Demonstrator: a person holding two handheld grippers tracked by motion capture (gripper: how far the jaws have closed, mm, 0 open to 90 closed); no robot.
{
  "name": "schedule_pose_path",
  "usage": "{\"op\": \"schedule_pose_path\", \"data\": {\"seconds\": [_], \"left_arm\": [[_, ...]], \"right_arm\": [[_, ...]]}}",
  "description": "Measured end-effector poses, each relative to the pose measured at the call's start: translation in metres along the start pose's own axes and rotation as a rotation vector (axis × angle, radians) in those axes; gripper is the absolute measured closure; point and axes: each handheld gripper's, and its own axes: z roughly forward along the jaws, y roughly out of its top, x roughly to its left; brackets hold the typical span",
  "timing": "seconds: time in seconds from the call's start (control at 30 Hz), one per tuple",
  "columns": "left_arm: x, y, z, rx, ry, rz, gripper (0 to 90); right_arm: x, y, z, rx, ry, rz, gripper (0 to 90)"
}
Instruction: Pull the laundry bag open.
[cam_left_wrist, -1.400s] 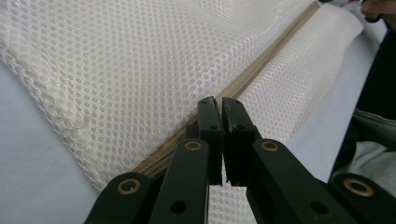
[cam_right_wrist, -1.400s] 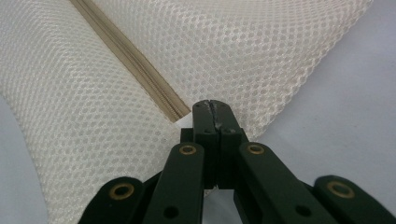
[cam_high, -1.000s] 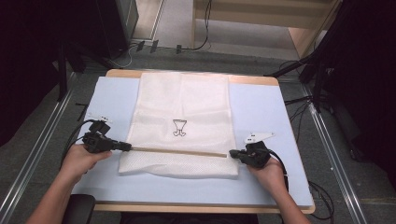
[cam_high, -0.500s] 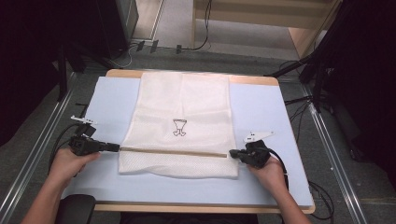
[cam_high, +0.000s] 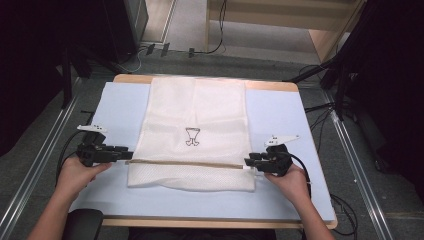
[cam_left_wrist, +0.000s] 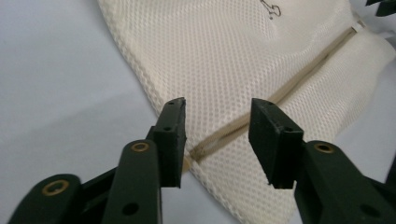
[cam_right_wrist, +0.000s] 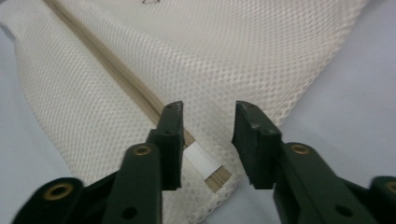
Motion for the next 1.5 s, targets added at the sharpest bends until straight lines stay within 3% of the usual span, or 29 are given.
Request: {"op": "schedule_pose_path", "data": {"seconds": [0.2,0.37,0.5,0.7,0.8,0.97,1.17,1.27,1.5], "left_arm": [[-0.003,0.01,0.004,-0.04,0.047,0.025,46.2],[-0.001,0.018,0.007,-0.071,0.082,0.019,38.8],[0.002,0.023,0.011,-0.075,0.129,0.012,36.5],[0.011,0.027,0.017,-0.108,0.152,-0.003,36.0],[0.013,0.025,0.021,-0.1,0.172,-0.01,35.5],[0.015,0.016,0.02,-0.088,0.185,0.002,34.2],[0.021,0.011,0.013,-0.103,0.198,-0.015,33.2],[0.022,0.011,0.015,-0.104,0.179,-0.014,33.2],[0.028,0.008,0.013,-0.102,0.195,-0.033,33.3]], "right_arm": [[-0.004,0.0,-0.01,-0.043,-0.034,0.007,55.2],[-0.009,0.0,-0.014,-0.054,-0.059,0.007,49.2],[-0.014,-0.001,-0.016,-0.062,-0.081,0.001,45.6],[-0.023,-0.005,-0.018,-0.059,-0.107,0.007,41.4],[-0.028,-0.006,-0.019,-0.063,-0.122,0.016,40.0],[-0.037,-0.01,-0.021,-0.07,-0.144,0.024,38.6],[-0.048,-0.015,-0.02,-0.061,-0.164,0.063,37.5],[-0.049,-0.015,-0.02,-0.067,-0.168,0.063,37.1],[-0.049,-0.015,-0.018,-0.057,-0.171,0.052,36.2]]}}
